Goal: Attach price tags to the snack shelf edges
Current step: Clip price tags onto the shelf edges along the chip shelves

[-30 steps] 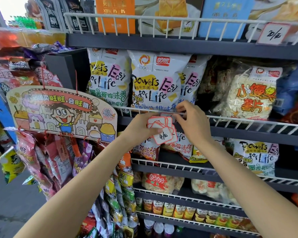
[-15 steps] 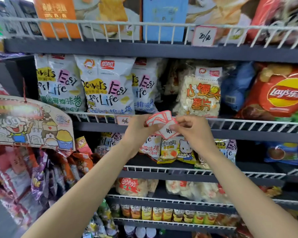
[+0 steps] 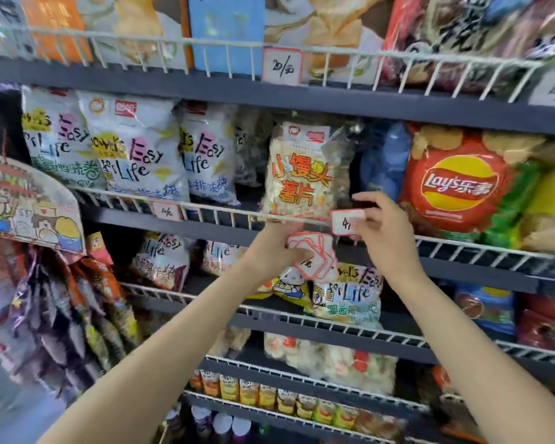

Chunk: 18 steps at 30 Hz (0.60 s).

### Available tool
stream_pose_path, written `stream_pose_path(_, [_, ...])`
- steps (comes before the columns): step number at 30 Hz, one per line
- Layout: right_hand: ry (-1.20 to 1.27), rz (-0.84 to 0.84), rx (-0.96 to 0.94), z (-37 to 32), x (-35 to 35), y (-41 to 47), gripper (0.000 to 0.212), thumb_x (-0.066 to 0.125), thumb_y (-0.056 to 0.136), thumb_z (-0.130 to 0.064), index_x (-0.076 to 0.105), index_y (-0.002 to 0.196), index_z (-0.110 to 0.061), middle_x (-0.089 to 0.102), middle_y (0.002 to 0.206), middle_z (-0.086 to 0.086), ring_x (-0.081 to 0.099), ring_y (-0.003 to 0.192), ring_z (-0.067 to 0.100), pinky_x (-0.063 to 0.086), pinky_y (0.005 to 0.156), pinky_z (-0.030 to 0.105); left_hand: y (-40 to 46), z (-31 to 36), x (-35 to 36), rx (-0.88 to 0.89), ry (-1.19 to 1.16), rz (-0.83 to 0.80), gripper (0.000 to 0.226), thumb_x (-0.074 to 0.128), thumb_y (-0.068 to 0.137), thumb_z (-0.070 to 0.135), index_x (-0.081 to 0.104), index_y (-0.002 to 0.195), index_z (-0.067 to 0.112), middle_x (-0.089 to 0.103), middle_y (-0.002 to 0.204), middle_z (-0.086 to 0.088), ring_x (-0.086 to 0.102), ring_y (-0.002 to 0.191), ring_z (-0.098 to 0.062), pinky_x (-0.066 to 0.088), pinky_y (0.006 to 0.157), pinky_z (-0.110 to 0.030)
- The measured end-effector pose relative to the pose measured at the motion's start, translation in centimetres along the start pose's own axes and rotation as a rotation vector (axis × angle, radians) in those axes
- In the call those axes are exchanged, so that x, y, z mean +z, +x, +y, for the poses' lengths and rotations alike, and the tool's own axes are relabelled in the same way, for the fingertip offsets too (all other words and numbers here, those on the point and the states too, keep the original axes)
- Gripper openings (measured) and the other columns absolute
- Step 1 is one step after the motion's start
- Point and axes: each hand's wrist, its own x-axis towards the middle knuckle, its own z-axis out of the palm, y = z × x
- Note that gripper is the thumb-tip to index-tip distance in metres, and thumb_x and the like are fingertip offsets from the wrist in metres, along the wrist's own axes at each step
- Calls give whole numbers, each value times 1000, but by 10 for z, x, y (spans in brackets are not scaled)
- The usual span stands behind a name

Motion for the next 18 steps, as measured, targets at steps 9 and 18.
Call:
stream_pose_path(9, [-80,34,-141,0,-3,4,11,57,89,-5,57,84,-15,56,78,-18,56,76,1,49,73,22,-1,5,6,-24,-3,19,54,67,84,15,48,135,7,64,108,-15,64,95,-27,47,86,-35])
stream_pose_path(18, [-105,13,-146,1,4,7,6,67,84,-12,65,80,-16,68,77,-4,65,74,8,45,65,10,1,-5,11,-23,-112,-26,56,66,84,11,46,136,8,67,82,-1,58,72,-10,48,78,-19])
